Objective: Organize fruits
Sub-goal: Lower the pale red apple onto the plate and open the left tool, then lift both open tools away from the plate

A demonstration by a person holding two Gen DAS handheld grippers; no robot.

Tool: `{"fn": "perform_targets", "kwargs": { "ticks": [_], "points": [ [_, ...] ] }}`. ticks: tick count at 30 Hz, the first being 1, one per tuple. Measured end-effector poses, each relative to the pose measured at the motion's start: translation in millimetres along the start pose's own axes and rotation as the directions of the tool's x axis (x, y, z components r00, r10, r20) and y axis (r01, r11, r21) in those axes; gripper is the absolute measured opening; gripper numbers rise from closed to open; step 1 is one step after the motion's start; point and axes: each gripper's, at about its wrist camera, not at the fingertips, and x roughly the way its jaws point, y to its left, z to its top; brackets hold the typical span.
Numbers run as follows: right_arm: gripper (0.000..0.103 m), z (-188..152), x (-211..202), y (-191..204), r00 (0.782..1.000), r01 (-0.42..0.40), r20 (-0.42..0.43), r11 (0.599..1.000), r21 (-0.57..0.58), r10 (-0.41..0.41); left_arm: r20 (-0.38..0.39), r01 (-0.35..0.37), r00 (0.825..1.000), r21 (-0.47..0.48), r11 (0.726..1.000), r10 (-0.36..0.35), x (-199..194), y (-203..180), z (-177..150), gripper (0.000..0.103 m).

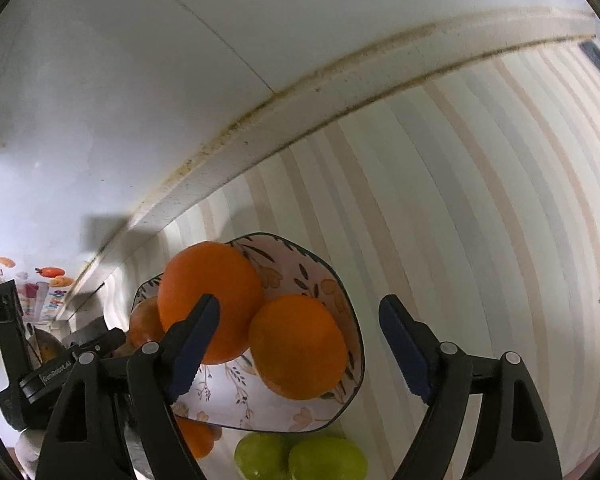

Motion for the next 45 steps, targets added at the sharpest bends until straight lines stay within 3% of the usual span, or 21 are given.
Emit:
{"fn": "perform_targets", "kwargs": {
  "ticks": [4, 10, 18, 29, 45],
  "points": [
    [0.096, -13, -21, 15, 0.998, 0.068, 0.025, 0.993, -0.092, -0.066, 0.046, -0.015, 0.999, 0.025, 1.000, 0.014, -22, -6, -21, 0.086],
    [0.096, -53, -51, 40, 0.987, 0.156, 0.072, 0.956, -0.247, -0.143, 0.128, -0.043, 0.991, 0.074, 0.996, 0.034, -64, -12, -62, 0.086],
    [0.096, -115, -102, 60, 0.980, 0.188, 0.127, 0.918, -0.350, -0.152, 0.218, -0.048, 0.976, 0.086, 0.995, 0.029, -107, -13, -122, 0.086],
    [0.096, -175, -180, 72, 0.975, 0.176, 0.196, 0.907, -0.382, -0.107, 0.359, -0.074, 0.933, 0.132, 0.988, 0.022, -186, -18, -182, 0.086],
    [0.096, -223, -274, 93, 0.954, 0.160, 0.297, 0.899, -0.409, -0.035, 0.446, -0.033, 0.894, 0.173, 0.984, -0.049, -247, -12, -229, 0.086]
  ]
}}
